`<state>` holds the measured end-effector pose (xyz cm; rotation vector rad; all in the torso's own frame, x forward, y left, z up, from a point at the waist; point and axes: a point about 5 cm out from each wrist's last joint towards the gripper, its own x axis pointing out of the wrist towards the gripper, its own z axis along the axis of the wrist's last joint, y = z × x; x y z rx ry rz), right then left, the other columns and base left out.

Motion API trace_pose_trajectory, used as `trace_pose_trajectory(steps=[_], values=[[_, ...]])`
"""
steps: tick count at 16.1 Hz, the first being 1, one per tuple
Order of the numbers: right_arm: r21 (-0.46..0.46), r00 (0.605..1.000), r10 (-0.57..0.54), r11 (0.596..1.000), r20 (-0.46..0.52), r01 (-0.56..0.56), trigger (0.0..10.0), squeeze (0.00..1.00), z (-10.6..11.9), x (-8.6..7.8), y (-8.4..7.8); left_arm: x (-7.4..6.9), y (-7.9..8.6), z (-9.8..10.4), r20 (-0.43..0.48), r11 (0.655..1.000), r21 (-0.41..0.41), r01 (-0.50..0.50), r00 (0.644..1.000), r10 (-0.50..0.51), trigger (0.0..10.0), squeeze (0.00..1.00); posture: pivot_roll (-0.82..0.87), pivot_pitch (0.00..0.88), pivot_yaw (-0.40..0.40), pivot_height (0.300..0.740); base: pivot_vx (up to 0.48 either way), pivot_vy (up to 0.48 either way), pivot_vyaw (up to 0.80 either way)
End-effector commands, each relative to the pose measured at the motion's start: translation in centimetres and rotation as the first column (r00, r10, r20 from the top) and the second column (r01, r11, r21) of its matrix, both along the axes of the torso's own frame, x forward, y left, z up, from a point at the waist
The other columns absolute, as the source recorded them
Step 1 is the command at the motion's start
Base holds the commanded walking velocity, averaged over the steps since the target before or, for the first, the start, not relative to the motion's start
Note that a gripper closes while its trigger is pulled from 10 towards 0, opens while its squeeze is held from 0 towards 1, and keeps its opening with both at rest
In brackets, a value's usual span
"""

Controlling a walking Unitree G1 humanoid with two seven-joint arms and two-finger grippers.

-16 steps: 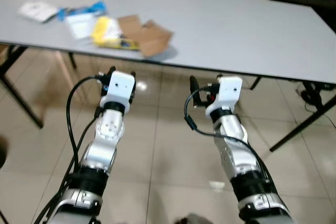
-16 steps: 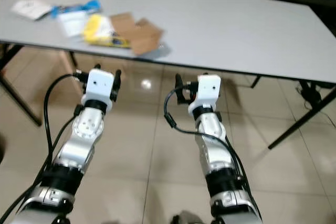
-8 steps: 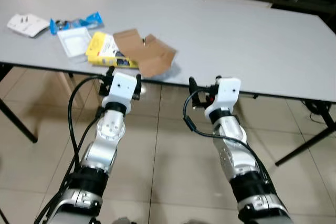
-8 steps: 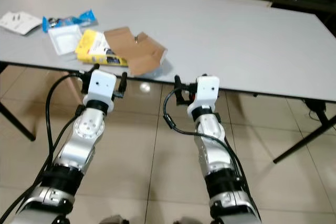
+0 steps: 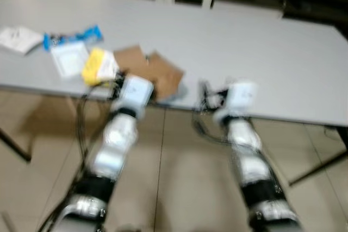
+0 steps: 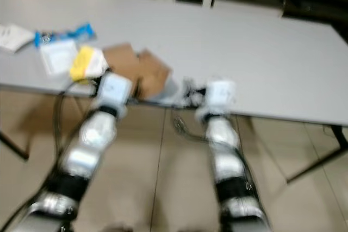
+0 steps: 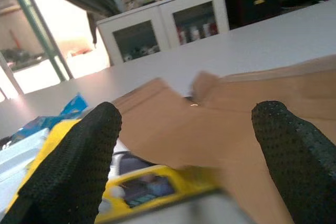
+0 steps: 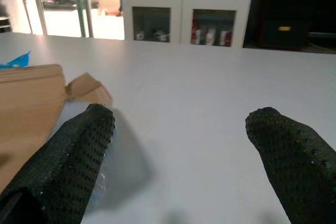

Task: Picking trash to rubbish bin

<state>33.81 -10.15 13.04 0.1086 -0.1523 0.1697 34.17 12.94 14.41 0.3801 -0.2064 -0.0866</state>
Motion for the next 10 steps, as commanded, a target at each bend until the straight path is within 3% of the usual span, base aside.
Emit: trace_pose_trajectory(steps=[1, 6, 10], values=[[-0.002, 0.999, -0.042, 0.999, 0.010, 0.042, 10.0, 0.00, 0.4, 0.2, -1.5, -0.3, -1.7, 1.0, 0.062, 0.997, -0.015, 0.079, 0.995, -0.078, 10.0, 0.00, -0.06, 0.098, -0.098, 0.740, 0.000, 0.000, 0.00], [0.002, 0.999, -0.045, 0.999, 0.013, 0.045, 10.0, 0.00, 0.4, 0.1, -1.5, -0.5, -3.1, 3.8, 0.202, 0.989, 0.004, 0.150, 0.968, -0.148, 10.0, 0.00, -0.06, 0.100, -0.099, 0.740, 0.000, 0.000, 0.00], [-0.002, 0.999, -0.051, 0.999, 0.006, 0.051, 10.0, 0.00, 0.2, 0.1, -1.6, -0.8, -4.6, 4.5, 0.213, 0.968, 0.009, 0.252, 0.945, -0.248, 10.0, 0.00, -0.06, 0.100, -0.098, 0.740, 0.000, 0.000, 0.00]])
